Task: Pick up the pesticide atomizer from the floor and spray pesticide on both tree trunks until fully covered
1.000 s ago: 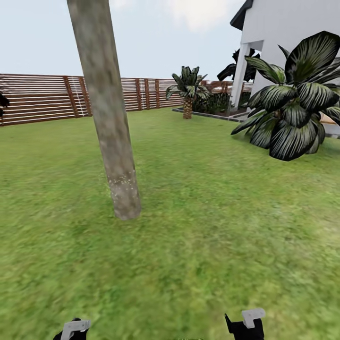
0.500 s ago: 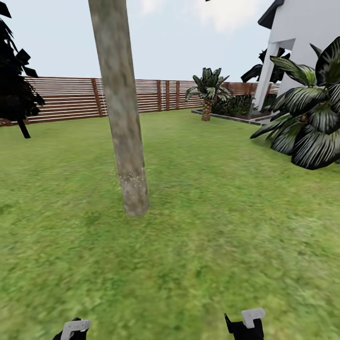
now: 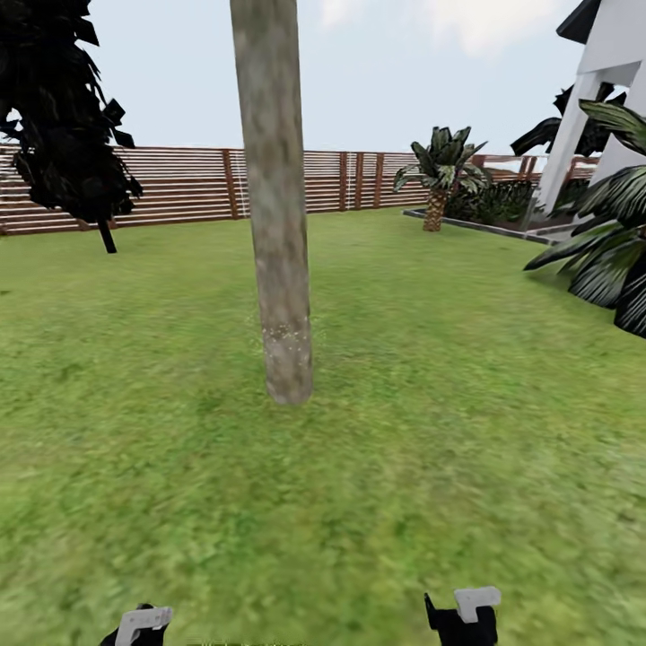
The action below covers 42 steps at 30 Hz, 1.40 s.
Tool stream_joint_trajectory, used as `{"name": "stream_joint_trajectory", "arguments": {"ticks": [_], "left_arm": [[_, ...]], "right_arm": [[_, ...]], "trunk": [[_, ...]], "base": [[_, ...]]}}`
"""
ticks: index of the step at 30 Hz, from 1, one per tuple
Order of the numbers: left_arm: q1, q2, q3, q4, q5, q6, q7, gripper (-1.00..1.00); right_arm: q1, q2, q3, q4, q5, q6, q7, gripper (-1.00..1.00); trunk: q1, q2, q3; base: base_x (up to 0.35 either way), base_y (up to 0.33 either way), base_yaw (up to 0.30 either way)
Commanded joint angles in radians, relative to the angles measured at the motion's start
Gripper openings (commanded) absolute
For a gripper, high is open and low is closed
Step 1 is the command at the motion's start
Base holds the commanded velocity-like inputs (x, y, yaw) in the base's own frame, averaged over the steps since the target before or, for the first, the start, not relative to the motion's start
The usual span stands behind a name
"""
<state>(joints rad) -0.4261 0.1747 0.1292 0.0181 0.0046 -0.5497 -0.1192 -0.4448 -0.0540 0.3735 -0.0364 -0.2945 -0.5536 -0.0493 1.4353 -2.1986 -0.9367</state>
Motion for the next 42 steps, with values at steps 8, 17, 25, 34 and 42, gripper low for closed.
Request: {"name": "stream_joint_trajectory", "arguments": {"ticks": [8, 17, 25, 34, 42], "left_arm": [[0.000, 0.000, 0.009, 0.002, 0.002, -0.004, -0.008, -1.00], [0.000, 0.000, 0.009, 0.002, 0.011, -0.004, -0.008, -1.00], [-0.001, 0.000, 0.009, 0.002, 0.049, -0.003, -0.008, -1.00], [0.000, 0.000, 0.008, 0.002, 0.048, -0.003, -0.009, -1.00], [-0.001, 0.001, 0.006, 0.000, 0.040, -0.003, -0.014, -1.00]], "right_arm": [[0.000, 0.006, 0.010, 0.000, -0.002, -0.002, -0.011, 1.00], [0.000, 0.006, 0.010, 0.000, -0.002, -0.002, -0.012, 1.00], [0.000, 0.006, 0.010, 0.000, -0.002, -0.002, -0.012, 1.00], [0.000, 0.006, 0.010, 0.000, -0.001, -0.002, -0.012, 1.00], [0.000, 0.006, 0.010, 0.000, 0.000, -0.002, -0.012, 1.00]], "trunk": [[0.000, 0.000, -0.008], [0.000, 0.000, -0.010], [0.000, 0.000, -0.010], [0.000, 0.000, -0.012], [0.000, 0.000, -0.017]], "base": [[0.000, -0.117, 0.270], [0.000, -0.266, 0.273], [0.000, -0.150, 0.276], [0.000, -0.001, 0.276], [0.000, 0.000, 0.276]]}}
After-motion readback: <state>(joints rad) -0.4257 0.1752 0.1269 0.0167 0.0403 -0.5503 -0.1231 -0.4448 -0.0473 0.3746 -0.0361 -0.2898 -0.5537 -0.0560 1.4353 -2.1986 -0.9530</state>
